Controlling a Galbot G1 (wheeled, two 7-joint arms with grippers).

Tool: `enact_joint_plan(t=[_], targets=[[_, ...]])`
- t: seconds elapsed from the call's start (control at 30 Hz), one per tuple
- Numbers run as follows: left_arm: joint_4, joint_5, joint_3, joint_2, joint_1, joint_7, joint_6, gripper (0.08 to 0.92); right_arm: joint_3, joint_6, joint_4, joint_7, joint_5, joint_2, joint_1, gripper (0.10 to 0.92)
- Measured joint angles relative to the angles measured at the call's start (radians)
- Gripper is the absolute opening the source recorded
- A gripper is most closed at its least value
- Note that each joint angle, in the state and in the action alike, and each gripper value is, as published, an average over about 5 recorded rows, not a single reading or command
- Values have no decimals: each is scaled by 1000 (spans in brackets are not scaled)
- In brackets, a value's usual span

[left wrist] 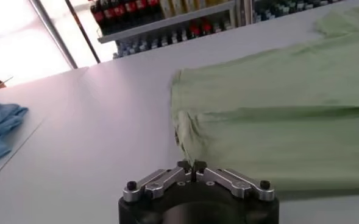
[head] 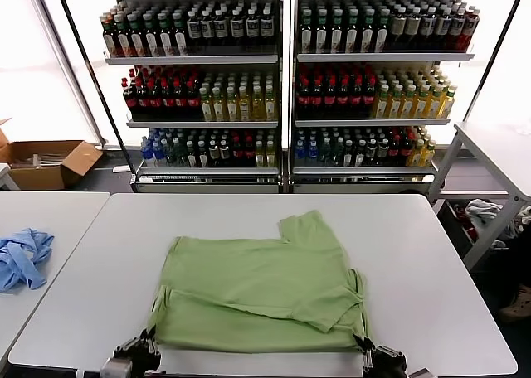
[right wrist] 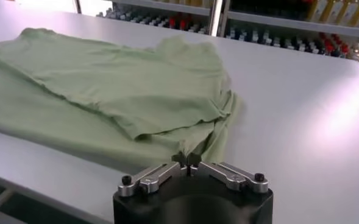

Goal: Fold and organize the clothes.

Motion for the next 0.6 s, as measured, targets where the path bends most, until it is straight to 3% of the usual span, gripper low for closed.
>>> enact_joint_plan(t=[0.2, 0.6], targets=[[-28, 42, 8, -12, 62, -48, -18, 116, 9, 12, 18, 22, -5, 5, -46, 166], [-70, 91, 7, -20, 99, -89, -38, 447, 51, 97, 88, 115, -21, 24, -162, 511]])
